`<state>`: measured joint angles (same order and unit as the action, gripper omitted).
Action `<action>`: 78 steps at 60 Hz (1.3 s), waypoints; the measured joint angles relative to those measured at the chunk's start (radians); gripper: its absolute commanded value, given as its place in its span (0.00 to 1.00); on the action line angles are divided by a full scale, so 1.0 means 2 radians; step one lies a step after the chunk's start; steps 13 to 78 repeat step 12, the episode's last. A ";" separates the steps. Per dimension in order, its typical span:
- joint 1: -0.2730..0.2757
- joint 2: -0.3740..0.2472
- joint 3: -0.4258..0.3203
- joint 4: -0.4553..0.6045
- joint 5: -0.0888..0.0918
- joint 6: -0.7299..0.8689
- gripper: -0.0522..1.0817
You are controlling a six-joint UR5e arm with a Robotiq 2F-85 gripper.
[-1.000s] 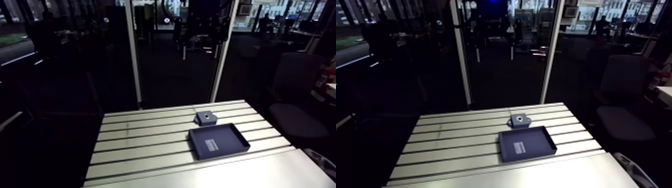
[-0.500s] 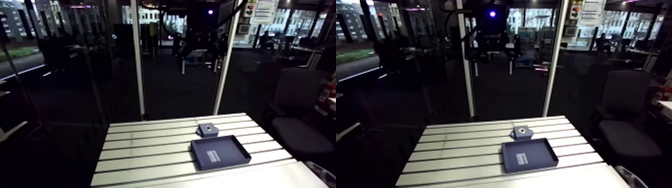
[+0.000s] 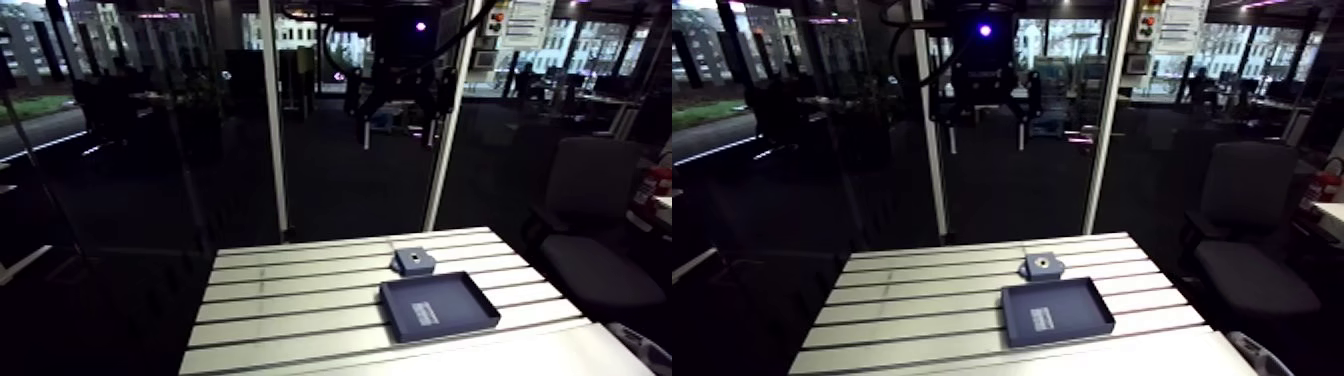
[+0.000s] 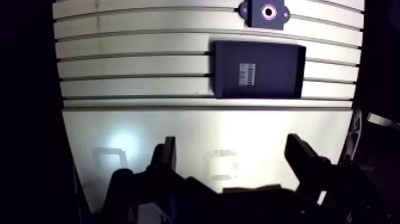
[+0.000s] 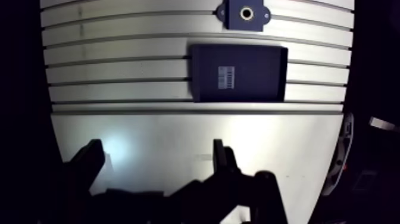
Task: Pick up the bearing and press it into the housing until flush.
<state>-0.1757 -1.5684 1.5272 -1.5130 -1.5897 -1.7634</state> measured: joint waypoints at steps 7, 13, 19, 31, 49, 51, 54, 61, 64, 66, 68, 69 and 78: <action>0.000 0.000 0.000 -0.001 0.001 0.000 0.06; 0.000 0.000 0.000 -0.001 0.001 0.000 0.06; 0.000 0.000 0.000 -0.001 0.001 0.000 0.06; 0.000 0.000 0.000 -0.001 0.001 0.000 0.06; 0.000 0.000 0.000 -0.001 0.001 0.000 0.06; 0.000 0.000 0.000 -0.001 0.001 0.000 0.06; 0.000 0.000 0.000 -0.001 0.001 0.000 0.06; 0.000 0.000 0.000 -0.001 0.001 0.000 0.06; 0.000 0.000 0.000 -0.001 0.001 0.000 0.06; 0.000 0.000 0.000 -0.001 0.001 0.000 0.06; 0.000 0.000 0.000 -0.001 0.001 0.000 0.06; 0.000 0.000 0.000 -0.001 0.001 0.000 0.06; 0.000 0.000 0.000 -0.001 0.001 0.000 0.06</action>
